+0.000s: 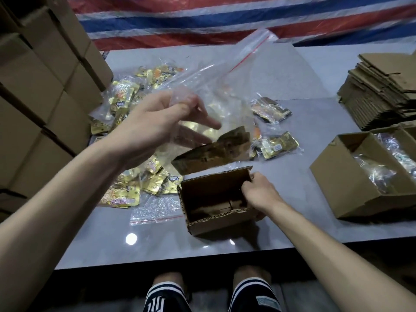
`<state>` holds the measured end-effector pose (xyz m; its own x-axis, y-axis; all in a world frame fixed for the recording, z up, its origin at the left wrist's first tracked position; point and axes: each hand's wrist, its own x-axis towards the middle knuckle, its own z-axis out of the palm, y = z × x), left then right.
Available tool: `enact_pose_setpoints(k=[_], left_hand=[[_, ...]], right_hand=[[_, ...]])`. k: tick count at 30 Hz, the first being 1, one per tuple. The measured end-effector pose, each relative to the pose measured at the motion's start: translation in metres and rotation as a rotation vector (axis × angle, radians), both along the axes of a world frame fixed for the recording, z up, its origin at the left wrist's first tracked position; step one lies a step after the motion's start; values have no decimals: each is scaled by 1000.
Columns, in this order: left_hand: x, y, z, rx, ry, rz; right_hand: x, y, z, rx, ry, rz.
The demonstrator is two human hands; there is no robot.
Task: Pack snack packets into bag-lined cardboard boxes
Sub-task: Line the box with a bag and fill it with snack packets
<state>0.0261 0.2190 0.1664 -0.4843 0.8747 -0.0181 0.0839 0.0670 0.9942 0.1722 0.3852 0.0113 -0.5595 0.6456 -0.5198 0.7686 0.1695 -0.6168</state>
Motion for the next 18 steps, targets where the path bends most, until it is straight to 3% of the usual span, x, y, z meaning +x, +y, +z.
enact_pose_setpoints(k=[4,10,18], left_hand=[[11,2,-2,-84,2,-101],[17,2,-28,-232,6,-60],[24,11,-53,-269,-116,-93]], right_hand=[[-3,1,-2,-23,86,11],[-3,7,4,-136,51,-35],[0,6,2,-265,127,-83]])
